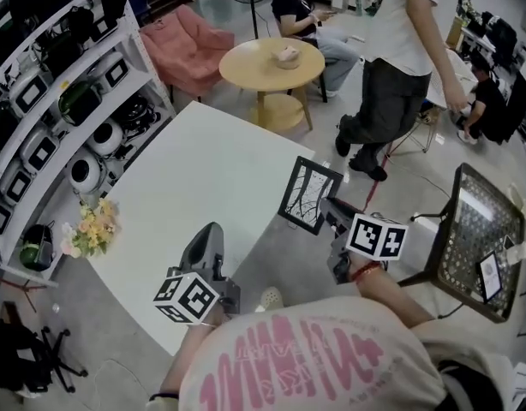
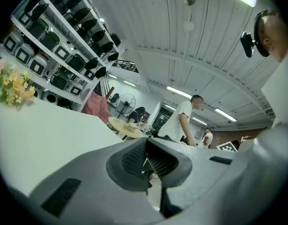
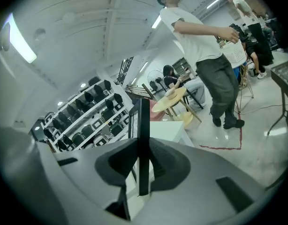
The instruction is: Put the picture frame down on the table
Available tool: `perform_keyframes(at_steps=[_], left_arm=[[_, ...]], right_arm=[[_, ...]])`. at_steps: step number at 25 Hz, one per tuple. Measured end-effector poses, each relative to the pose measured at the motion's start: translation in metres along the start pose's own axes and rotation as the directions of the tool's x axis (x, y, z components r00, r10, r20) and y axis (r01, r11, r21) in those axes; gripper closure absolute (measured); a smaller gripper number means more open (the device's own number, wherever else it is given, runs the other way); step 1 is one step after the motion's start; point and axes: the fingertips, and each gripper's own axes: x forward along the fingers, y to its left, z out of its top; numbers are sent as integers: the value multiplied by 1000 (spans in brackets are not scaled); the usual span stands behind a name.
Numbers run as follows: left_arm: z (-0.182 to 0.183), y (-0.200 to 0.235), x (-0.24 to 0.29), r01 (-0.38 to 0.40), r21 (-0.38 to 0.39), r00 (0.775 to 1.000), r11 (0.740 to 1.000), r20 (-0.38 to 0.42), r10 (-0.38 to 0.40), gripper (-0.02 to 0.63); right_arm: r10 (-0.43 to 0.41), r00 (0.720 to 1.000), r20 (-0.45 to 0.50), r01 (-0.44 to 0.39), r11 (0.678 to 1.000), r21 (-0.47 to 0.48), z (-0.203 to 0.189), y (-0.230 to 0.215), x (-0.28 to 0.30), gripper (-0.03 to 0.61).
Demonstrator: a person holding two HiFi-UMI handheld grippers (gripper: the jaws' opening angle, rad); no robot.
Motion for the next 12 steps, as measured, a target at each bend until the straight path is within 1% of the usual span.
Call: perform_keyframes(at_steps=[4, 7, 12], left_arm=[[18, 22, 23, 24, 14, 1000, 1000, -10, -24, 611], [31, 41, 39, 32, 23, 999, 999, -16, -32, 611], [41, 68, 60, 40, 29, 999, 999, -22, -39, 611]], right_arm=[[-24, 999, 28, 24, 1000, 20, 16, 1, 30, 497], [-42, 998, 50, 41, 999, 13, 27, 2, 52, 497], [-79, 996, 47, 79, 997, 2, 28, -5, 83, 497]])
